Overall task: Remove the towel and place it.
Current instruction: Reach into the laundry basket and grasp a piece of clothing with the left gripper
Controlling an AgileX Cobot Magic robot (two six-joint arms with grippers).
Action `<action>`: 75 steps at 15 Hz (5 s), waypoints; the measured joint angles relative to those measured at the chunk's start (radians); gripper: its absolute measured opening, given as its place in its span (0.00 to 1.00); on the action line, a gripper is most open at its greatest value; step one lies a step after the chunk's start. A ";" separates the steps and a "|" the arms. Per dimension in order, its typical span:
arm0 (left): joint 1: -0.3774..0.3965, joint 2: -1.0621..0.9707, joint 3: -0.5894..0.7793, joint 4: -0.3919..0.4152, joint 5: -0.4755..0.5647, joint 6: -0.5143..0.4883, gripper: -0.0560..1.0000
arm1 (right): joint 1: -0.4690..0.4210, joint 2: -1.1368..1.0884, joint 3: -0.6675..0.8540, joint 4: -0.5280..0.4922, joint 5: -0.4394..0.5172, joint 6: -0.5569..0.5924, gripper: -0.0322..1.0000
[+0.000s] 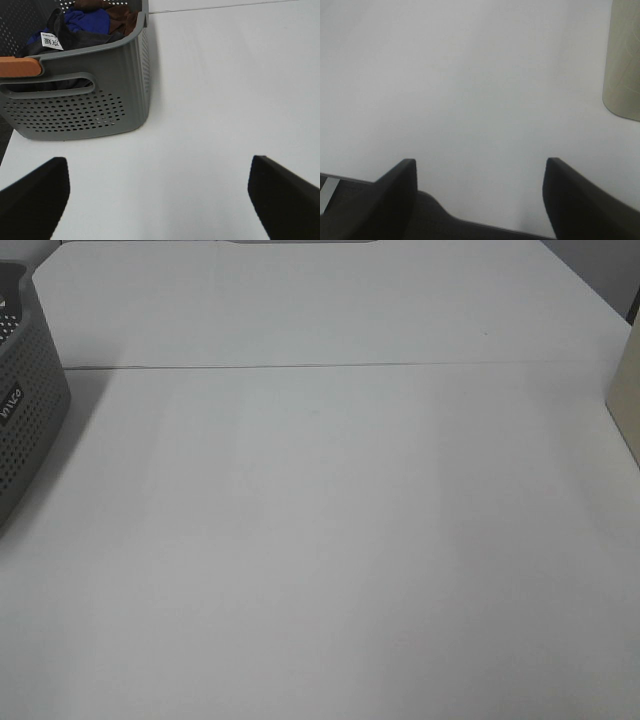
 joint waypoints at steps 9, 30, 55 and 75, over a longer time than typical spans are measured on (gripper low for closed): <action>0.000 0.000 0.000 0.000 0.000 0.000 0.91 | 0.000 0.000 0.000 0.000 0.000 0.000 0.70; 0.000 0.000 0.000 0.000 0.000 0.000 0.91 | 0.000 0.000 0.000 0.001 0.000 0.000 0.70; 0.004 0.909 -0.591 0.208 0.057 -0.078 0.91 | 0.000 0.000 0.000 0.001 0.000 0.000 0.70; 0.557 1.683 -0.594 -0.347 -0.580 0.490 0.91 | 0.000 0.000 0.000 0.002 0.000 0.000 0.70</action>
